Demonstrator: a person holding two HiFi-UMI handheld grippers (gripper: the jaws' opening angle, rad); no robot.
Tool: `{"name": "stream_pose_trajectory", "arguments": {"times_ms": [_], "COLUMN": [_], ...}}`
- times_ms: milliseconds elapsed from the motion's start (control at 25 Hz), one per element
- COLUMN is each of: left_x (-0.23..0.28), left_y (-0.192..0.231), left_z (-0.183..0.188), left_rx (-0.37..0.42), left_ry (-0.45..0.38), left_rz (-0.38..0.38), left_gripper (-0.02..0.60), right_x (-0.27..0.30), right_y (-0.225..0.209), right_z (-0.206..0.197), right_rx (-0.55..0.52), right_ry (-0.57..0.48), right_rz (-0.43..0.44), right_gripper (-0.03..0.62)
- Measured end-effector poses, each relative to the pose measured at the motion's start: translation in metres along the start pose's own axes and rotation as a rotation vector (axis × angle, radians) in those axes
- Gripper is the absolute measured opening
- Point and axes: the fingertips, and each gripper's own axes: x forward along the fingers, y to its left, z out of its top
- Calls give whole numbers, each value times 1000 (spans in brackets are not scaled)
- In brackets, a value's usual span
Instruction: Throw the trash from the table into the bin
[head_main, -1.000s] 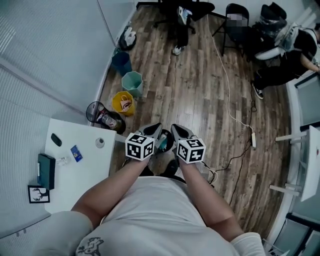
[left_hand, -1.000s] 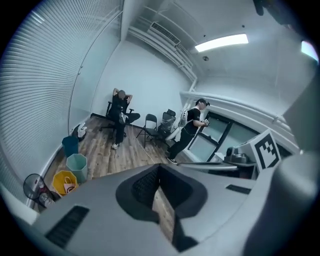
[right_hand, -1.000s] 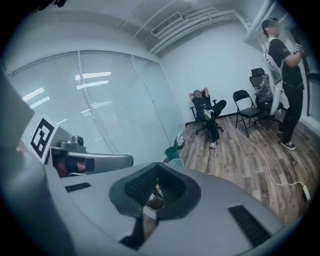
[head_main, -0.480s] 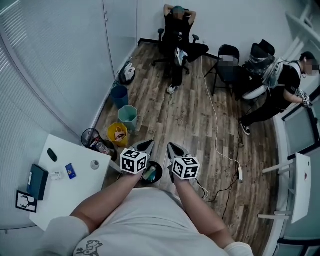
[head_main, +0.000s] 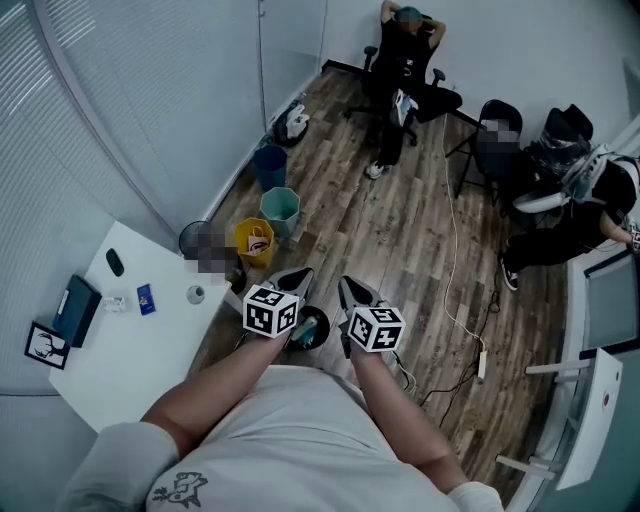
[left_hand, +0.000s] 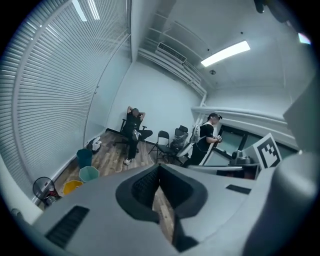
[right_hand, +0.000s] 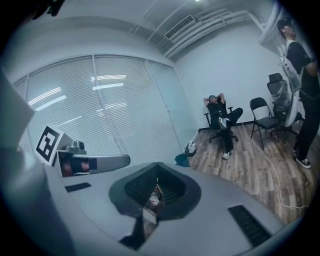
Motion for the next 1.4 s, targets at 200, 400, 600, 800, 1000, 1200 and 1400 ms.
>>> {"name": "stream_pose_trajectory", "arguments": {"times_ms": [200,400,600,800,1000,1200,1400], "left_x": [-25,-71,-135,-198,-250,-302,-356], "left_y": [23,58,95,131,152,175,190], "left_z": [-11,-28,-38,-48,-60,-68,-74], "left_rx": [-36,-94,-150,-189,-216,-237,-240], "left_ry": [-41,-76,-126,-170,-192,-228,-270], "left_rz": [126,271,402,495,536,582,624], "left_gripper": [6,6,6,6,6,6,6], "right_x": [19,47,71,89,95,103,107], "right_y": [21,64,131,205,260,316,374], "right_z": [-17,-36,-51,-67,-91,-108,-123], "right_rx": [-27,-52,-106,-164,-199,-240,-281], "right_ry": [65,133,184,222,264,283,286], "right_rz": [103,236,363,468,518,569,628], "right_gripper": [6,6,6,6,6,6,6]}}
